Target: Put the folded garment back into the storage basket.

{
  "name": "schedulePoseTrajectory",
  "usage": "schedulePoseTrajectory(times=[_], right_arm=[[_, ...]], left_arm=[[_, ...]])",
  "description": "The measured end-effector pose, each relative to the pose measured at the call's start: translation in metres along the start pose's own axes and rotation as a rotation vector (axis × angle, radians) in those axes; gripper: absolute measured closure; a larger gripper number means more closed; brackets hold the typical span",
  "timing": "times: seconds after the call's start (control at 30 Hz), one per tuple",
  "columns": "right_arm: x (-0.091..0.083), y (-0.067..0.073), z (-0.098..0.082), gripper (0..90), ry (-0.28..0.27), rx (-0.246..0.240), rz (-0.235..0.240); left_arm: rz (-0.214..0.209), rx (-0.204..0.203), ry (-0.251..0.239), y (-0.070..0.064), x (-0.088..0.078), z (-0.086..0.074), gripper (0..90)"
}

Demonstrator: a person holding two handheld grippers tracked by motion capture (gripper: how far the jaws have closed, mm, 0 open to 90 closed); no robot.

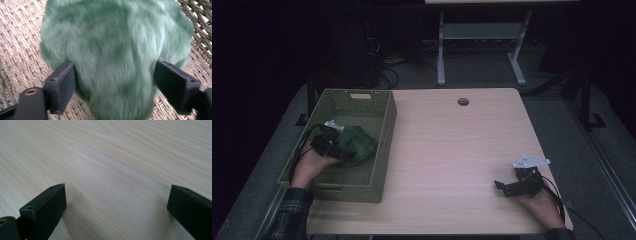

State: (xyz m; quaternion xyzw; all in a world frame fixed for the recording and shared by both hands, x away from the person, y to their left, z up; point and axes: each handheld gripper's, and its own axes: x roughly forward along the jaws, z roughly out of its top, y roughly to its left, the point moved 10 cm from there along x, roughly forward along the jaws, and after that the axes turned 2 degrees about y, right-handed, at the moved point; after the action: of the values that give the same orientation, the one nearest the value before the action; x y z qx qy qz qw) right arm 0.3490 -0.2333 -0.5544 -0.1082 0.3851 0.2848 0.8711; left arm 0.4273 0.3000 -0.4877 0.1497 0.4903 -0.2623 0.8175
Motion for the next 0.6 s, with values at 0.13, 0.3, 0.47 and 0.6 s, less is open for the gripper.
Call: schedulePoseTrajectory(times=[0.13, 0.3, 0.47, 0.6], right_arm=[[0.000, 0.000, 0.000, 1.9, 0.000, 0.000, -0.001], [0.000, 0.000, 0.000, 1.9, 0.000, 0.000, -0.001], [0.000, 0.000, 0.000, 1.9, 0.000, -0.001, -0.001], [0.000, 0.000, 0.000, 1.9, 0.000, 0.000, -0.005]], left_arm=[[0.003, -0.004, -0.032, 0.000, -0.012, 0.007, 15.6], [-0.006, 0.002, -0.093, -0.007, -0.030, 0.023, 15.6], [-0.031, -0.001, -0.154, -0.022, -0.042, 0.041, 15.6], [-0.056, 0.014, -0.195, -0.039, -0.047, 0.055, 15.6]])
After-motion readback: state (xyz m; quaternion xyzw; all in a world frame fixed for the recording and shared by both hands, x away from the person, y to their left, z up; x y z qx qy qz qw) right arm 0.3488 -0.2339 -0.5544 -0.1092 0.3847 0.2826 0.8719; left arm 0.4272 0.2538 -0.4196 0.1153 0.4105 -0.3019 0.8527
